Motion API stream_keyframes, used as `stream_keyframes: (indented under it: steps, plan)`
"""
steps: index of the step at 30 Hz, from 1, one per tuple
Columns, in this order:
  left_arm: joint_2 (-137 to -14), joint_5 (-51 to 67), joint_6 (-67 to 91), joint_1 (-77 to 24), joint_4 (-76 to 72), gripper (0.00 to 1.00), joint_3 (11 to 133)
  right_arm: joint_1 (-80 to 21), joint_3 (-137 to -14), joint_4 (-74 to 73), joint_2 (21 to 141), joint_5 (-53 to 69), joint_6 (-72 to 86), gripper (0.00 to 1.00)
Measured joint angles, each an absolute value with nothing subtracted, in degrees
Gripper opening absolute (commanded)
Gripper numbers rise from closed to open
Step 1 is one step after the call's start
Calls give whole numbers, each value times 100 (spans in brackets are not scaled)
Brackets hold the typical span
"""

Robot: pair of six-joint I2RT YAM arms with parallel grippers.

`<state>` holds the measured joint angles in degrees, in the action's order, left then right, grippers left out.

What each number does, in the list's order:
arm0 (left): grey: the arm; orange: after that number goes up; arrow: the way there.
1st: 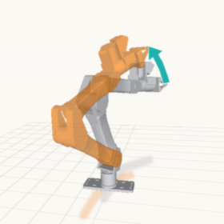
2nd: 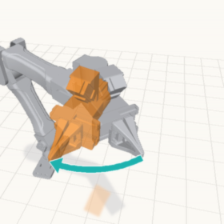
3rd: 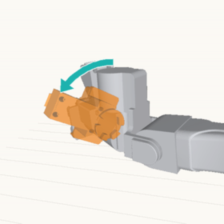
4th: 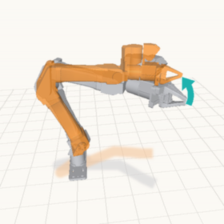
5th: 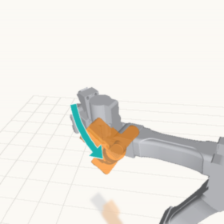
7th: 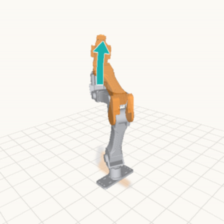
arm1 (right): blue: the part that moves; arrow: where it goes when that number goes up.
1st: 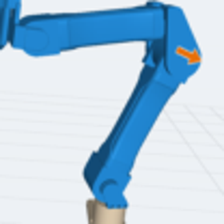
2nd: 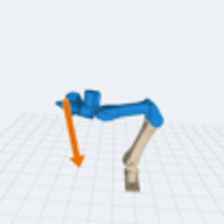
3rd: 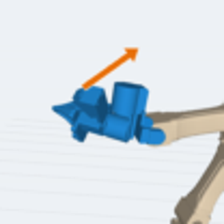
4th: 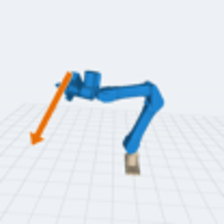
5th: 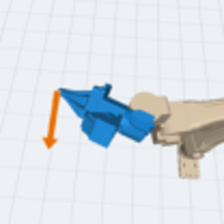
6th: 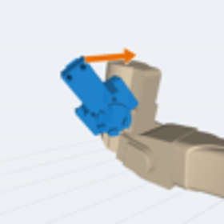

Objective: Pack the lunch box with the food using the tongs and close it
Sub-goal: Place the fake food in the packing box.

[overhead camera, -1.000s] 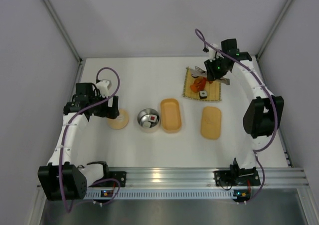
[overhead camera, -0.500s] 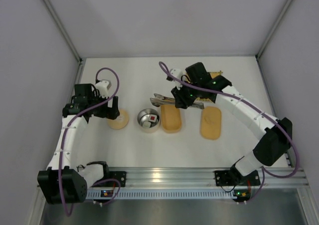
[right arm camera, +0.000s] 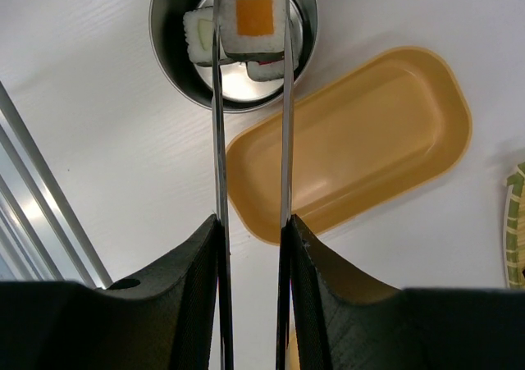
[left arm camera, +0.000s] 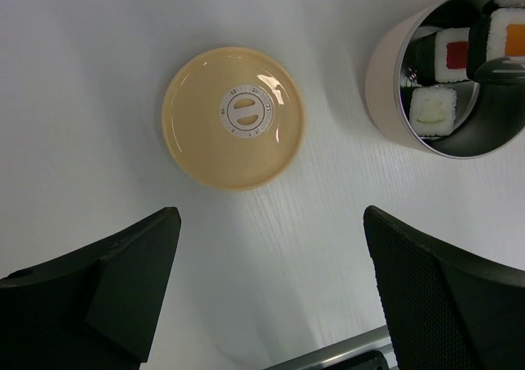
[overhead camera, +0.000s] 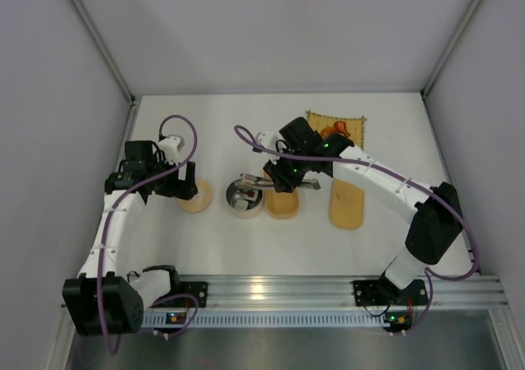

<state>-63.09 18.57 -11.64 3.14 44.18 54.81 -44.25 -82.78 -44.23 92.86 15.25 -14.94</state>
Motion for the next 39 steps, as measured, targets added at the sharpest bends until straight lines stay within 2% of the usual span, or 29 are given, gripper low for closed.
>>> stream_keyframes:
  steps: [8,15,20,29,32,39]
  plan:
    - [-6309,1855,-1164,314,4414,98,5408,-4488,-8278,-4410,9411,1470,-1538,34]
    - [-6309,1852,-1168,314,4414,98,5408,-4488,-8278,-4390,9588,1415,-1555,53]
    - [-6309,1841,-1166,314,4414,98,5408,-4491,-8278,-4383,9603,1415,-1584,53]
    - [-6309,1844,-1170,314,4421,98,5408,-4357,-8390,-4427,9380,1428,-1584,47]
    - [-6300,1859,-1173,314,4425,98,5411,-3948,-8517,-4436,9065,1573,-1586,46]
    - [-6208,1916,-1192,314,4473,98,5411,-2261,-8287,-4560,8195,1448,-1697,46]
